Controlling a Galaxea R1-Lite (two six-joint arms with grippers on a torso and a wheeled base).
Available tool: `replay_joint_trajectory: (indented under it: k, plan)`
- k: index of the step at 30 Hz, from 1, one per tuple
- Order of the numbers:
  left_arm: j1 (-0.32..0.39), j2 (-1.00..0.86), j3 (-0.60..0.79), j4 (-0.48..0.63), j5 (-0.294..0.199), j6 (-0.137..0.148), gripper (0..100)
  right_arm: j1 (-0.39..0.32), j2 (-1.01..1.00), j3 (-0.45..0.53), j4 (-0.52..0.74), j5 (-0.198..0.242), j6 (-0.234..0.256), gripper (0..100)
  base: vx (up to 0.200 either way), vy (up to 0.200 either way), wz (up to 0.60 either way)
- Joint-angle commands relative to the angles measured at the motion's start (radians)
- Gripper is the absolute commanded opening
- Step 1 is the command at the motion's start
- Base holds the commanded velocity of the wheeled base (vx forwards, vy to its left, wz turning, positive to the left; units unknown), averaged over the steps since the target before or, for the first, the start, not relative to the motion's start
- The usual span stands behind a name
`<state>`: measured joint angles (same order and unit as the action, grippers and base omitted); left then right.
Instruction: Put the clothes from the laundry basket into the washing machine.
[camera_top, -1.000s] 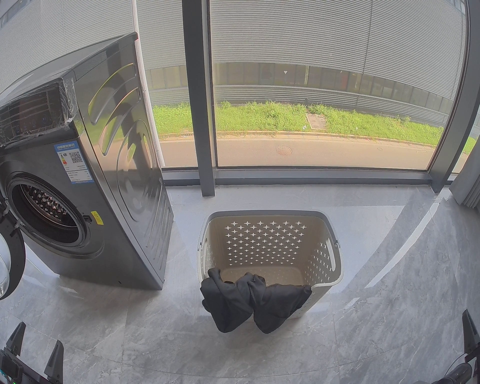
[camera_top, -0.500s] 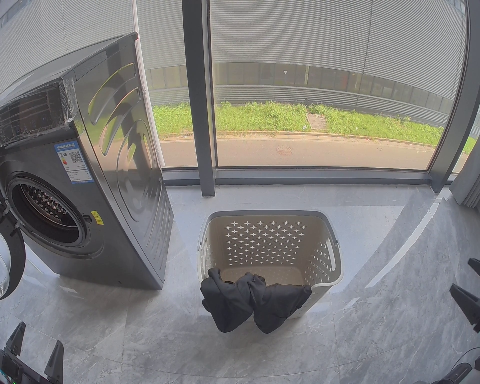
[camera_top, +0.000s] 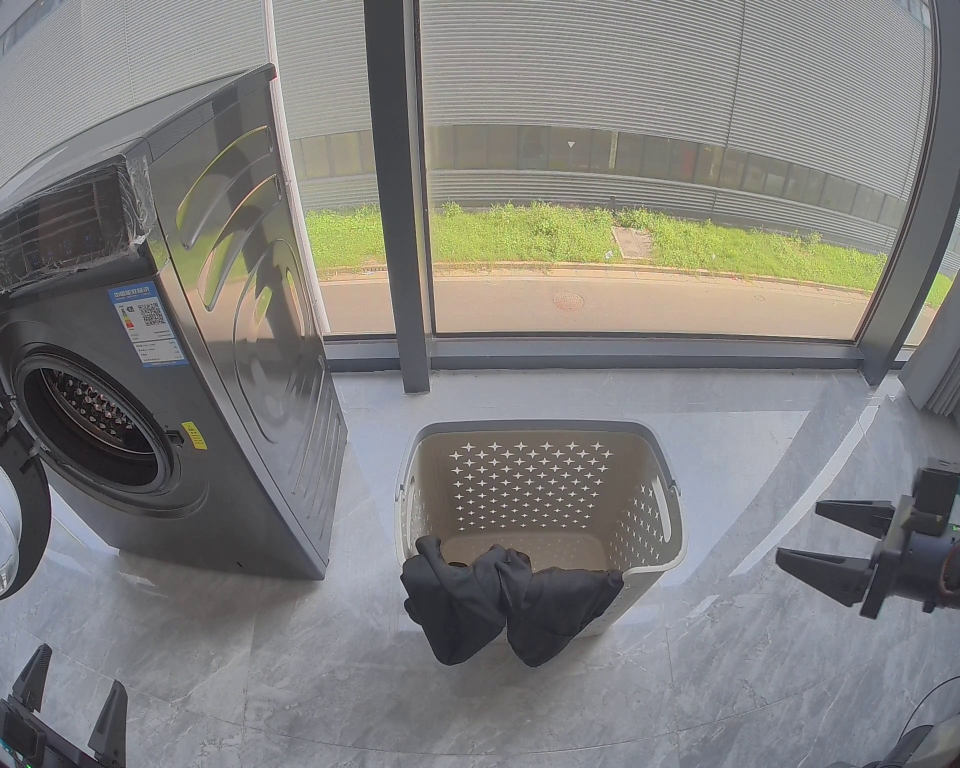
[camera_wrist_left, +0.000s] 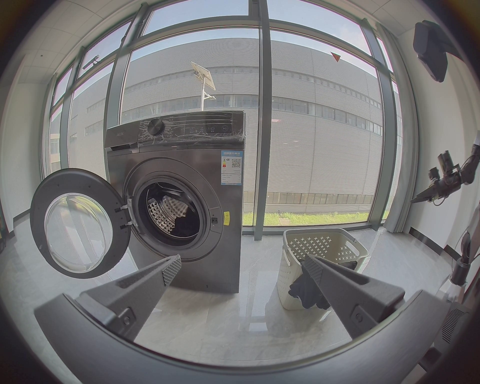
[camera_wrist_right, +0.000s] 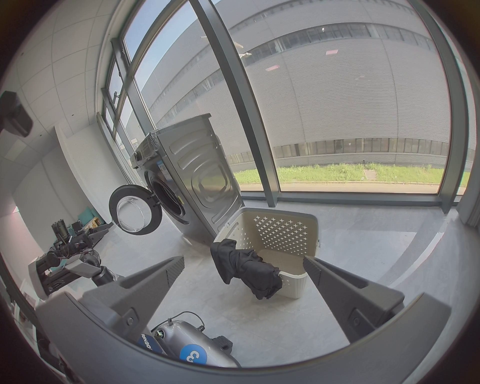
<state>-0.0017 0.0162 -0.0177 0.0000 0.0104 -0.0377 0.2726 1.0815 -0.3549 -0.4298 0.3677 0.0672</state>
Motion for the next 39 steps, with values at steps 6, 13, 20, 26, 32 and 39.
replay_joint_trajectory:
  k: [6,13,20,26,32,39]
  plan:
    - [0.0,-0.016,0.016,0.0,0.0,-0.002,100,0.031,0.414,-0.016,-0.236,0.002,0.059,100,0.0,0.0,0.0]
    - [0.002,-0.016,0.016,0.0,0.0,-0.002,100,0.126,0.572,-0.045,-0.342,-0.047,0.126,100,0.0,0.0,0.0]
    - [0.0,-0.016,0.016,0.0,0.0,-0.002,100,0.175,0.721,-0.084,-0.454,-0.111,0.125,100,0.0,0.0,0.0]
    - [0.0,-0.016,0.016,0.0,0.0,-0.002,100,0.174,0.831,-0.133,-0.506,-0.167,0.126,100,0.0,0.0,0.0]
    - [0.0,-0.016,0.016,0.0,0.0,-0.002,100,0.165,0.94,-0.173,-0.555,-0.173,0.121,100,0.0,0.0,0.0]
    - [0.0,-0.016,0.016,0.0,0.0,-0.001,100,0.177,1.095,-0.242,-0.65,-0.262,0.109,100,0.0,0.0,0.0]
